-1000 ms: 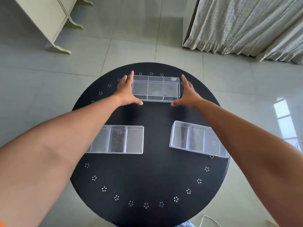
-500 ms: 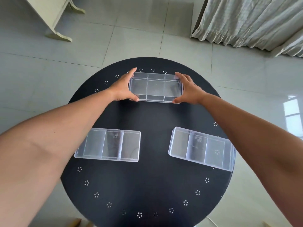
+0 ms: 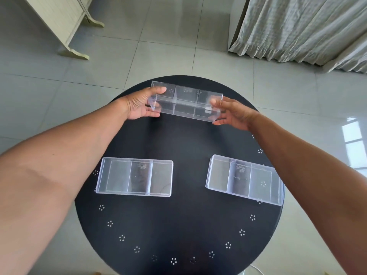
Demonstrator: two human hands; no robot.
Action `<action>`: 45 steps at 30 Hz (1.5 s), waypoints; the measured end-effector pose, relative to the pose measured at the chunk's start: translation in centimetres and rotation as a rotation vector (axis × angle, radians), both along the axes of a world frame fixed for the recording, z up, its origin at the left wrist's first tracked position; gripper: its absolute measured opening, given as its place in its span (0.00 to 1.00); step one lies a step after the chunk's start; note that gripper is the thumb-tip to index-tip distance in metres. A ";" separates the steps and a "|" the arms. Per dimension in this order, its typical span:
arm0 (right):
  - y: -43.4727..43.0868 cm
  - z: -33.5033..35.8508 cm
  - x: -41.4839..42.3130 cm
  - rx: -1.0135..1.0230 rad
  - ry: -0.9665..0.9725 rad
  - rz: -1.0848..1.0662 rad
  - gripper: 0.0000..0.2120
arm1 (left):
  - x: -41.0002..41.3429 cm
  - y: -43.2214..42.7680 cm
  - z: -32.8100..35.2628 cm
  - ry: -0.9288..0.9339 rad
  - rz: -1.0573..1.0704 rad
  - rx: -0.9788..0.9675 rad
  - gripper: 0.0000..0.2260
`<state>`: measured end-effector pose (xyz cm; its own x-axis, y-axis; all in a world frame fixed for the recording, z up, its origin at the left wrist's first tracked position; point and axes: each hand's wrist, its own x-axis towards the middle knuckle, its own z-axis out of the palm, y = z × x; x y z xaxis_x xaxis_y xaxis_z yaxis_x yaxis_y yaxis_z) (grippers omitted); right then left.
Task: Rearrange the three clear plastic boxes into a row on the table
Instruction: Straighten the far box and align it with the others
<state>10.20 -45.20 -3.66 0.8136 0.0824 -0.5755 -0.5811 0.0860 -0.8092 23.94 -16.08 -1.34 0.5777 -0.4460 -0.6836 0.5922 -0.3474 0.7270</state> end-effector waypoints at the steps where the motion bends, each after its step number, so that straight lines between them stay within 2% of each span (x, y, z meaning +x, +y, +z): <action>1: 0.2 0.2 -0.2 0.015 -0.009 0.013 0.39 | -0.1 0.1 0.0 0.024 0.016 -0.001 0.41; 3: 0.4 0.5 -0.6 -0.010 -0.031 0.052 0.42 | -0.1 0.3 -0.1 0.064 0.039 0.002 0.37; 5: 0.6 0.7 -0.8 -0.091 -0.042 0.089 0.38 | -0.2 0.4 -0.2 0.093 0.063 0.005 0.27; 7: 0.9 0.9 -0.9 -0.165 -0.048 0.092 0.35 | -0.4 0.4 0.0 0.115 0.064 0.011 0.23; 10: 0.8 1.0 -1.0 -0.206 -0.043 -0.001 0.29 | -0.4 0.7 0.4 0.175 0.037 0.009 0.35; 13: 0.5 1.0 -1.2 -0.178 0.001 -0.014 0.30 | -0.6 1.0 1.0 0.238 -0.040 0.023 0.48; 15: 0.5 1.1 -1.4 -0.164 0.036 -0.013 0.27 | -0.8 1.1 1.2 0.211 -0.076 0.037 0.54; 17: 0.7 1.0 -1.5 -0.167 0.062 -0.015 0.21 | -1.0 1.1 1.0 0.156 -0.101 0.082 0.56; 18: 0.8 0.9 -1.5 -0.176 0.071 -0.018 0.21 | -1.1 1.0 0.8 0.129 -0.110 0.113 0.54; 21: 1.3 0.7 -1.0 -0.226 0.106 -0.068 0.22 | -1.4 0.8 -0.1 0.061 -0.076 0.178 0.34; 23: 1.7 0.4 -0.5 -0.263 0.131 -0.114 0.24 | -1.4 0.5 -0.8 0.021 -0.032 0.202 0.25; 27: 2.6 -0.3 0.2 -0.330 0.157 -0.209 0.26 | -1.7 -0.7 -1.6 -0.052 0.052 0.238 0.27; 35: 3.2 -1.6 0.8 -0.472 0.212 -0.347 0.20 | -2.5 -2.3 -2.4 -0.174 0.099 0.361 0.27; 40: 3.5 -2.0 1.0 -0.477 0.229 -0.397 0.22 | -2.8 -2.2 -2.9 -0.227 0.119 0.430 0.30; 45: 3.9 -1.9 0.9 -0.494 0.228 -0.398 0.14 | -3.5 -2.6 -2.8 -0.313 0.151 0.481 0.24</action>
<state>11.11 -41.27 -5.59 0.5811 -0.5159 -0.6294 -0.7425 -0.0196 -0.6695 20.48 -18.68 -4.12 0.8172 -0.0251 -0.5758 0.4439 -0.6098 0.6566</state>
